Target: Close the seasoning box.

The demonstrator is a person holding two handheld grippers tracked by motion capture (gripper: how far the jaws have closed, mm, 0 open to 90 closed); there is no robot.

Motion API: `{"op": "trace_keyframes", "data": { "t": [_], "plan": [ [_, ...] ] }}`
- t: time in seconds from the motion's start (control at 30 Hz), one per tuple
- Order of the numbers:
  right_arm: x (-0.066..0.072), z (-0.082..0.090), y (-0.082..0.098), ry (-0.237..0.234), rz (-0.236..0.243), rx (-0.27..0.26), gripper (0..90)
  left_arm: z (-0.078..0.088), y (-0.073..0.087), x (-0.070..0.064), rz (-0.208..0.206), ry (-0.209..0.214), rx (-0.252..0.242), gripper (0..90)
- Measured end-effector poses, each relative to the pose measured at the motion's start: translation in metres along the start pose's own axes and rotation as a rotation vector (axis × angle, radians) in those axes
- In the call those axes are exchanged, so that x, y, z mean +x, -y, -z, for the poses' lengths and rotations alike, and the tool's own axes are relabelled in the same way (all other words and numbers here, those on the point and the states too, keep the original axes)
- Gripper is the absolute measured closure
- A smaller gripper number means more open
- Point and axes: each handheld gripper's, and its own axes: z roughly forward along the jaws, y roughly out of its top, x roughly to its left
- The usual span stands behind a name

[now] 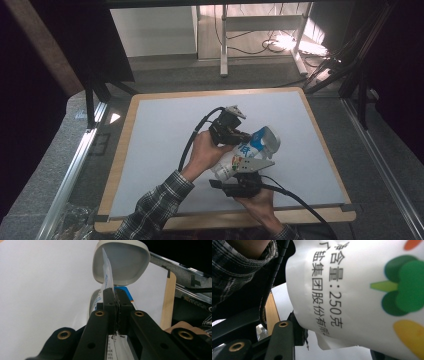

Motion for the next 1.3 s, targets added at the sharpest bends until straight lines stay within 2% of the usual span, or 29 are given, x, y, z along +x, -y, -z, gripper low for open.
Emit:
{"op": "trace_keyframes", "data": {
  "t": [1.3],
  "plan": [
    [0.0022,0.0003,-0.0019,-0.015,0.008,-0.013,54.9,0.0009,-0.0049,-0.0018,-0.005,-0.002,0.019,88.5]
  ]
}}
